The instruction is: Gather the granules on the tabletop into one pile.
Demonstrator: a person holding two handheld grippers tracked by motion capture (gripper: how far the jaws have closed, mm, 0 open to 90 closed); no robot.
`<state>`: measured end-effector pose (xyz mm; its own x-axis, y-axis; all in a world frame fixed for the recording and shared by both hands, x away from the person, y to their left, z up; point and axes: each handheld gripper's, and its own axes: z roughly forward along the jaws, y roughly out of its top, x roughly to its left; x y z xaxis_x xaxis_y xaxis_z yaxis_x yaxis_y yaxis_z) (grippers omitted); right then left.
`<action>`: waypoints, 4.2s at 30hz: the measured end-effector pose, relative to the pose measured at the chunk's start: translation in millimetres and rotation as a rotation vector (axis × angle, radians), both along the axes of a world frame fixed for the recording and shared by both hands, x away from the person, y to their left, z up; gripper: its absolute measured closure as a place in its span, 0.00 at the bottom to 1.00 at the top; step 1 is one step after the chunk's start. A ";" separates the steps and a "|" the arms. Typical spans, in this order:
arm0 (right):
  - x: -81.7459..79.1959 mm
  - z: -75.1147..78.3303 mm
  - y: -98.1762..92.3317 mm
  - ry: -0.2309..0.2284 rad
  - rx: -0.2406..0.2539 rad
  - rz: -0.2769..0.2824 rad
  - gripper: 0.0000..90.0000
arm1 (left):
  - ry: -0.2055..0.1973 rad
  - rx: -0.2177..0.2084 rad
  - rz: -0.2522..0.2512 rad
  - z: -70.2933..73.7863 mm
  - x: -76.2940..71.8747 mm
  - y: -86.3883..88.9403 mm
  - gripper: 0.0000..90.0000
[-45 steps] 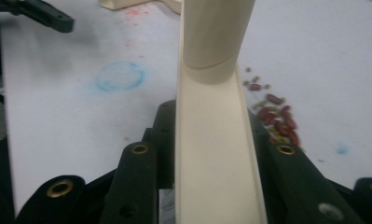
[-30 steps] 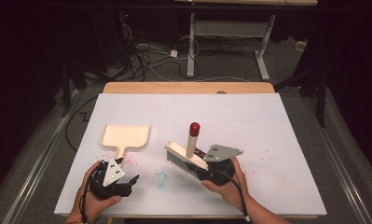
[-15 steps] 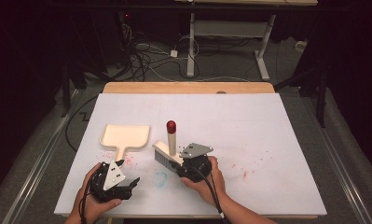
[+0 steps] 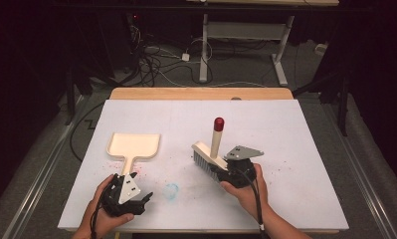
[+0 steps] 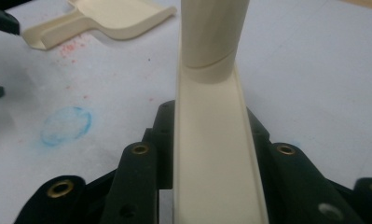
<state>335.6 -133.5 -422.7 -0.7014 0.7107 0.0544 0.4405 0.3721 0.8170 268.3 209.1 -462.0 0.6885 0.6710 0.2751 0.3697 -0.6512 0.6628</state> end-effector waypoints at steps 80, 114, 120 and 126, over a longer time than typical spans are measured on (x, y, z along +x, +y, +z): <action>-62.1 -14.0 -137.0 -0.037 -0.049 0.217 0.75 | -0.004 -0.004 -0.011 2.1 2.8 0.3 0.23; -22.9 7.6 -113.9 -0.121 0.008 0.144 0.75 | 0.009 -0.010 -0.011 0.2 2.4 3.0 0.23; -45.1 3.3 -123.0 -0.080 -0.019 0.195 0.75 | 0.009 -0.013 -0.013 0.8 2.2 2.0 0.23; -52.5 -7.9 -108.5 -0.052 -0.048 0.259 0.75 | 0.012 -0.007 -0.023 0.5 4.2 -0.7 0.23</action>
